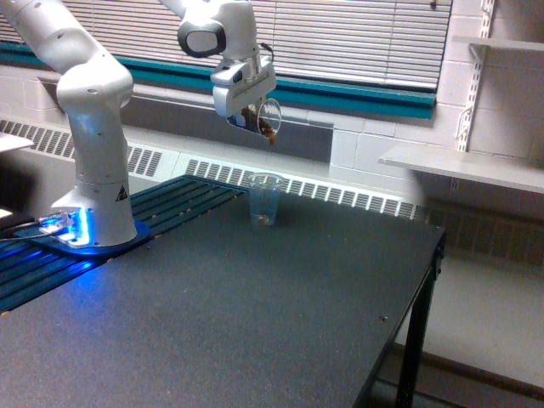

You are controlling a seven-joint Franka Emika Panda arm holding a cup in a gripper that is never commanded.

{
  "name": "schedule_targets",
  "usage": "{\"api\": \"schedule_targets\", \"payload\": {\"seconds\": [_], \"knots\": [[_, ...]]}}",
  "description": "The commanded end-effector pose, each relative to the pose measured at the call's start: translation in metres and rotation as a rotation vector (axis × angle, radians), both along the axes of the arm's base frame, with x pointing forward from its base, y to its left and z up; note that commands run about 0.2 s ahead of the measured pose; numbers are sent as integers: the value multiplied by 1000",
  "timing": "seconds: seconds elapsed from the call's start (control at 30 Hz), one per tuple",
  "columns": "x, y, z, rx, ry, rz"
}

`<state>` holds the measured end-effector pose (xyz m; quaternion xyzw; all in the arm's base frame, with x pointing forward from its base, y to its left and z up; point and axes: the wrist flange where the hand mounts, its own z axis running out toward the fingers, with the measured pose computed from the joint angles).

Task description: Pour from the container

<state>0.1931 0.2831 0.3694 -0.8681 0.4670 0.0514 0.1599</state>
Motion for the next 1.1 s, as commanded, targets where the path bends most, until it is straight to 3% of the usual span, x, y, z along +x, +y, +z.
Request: {"api": "schedule_targets", "payload": {"seconds": [0.03,1.1], "knots": [[-2,0,-6,15,16,-1],[-2,-4,-27,56,99,12]]}}
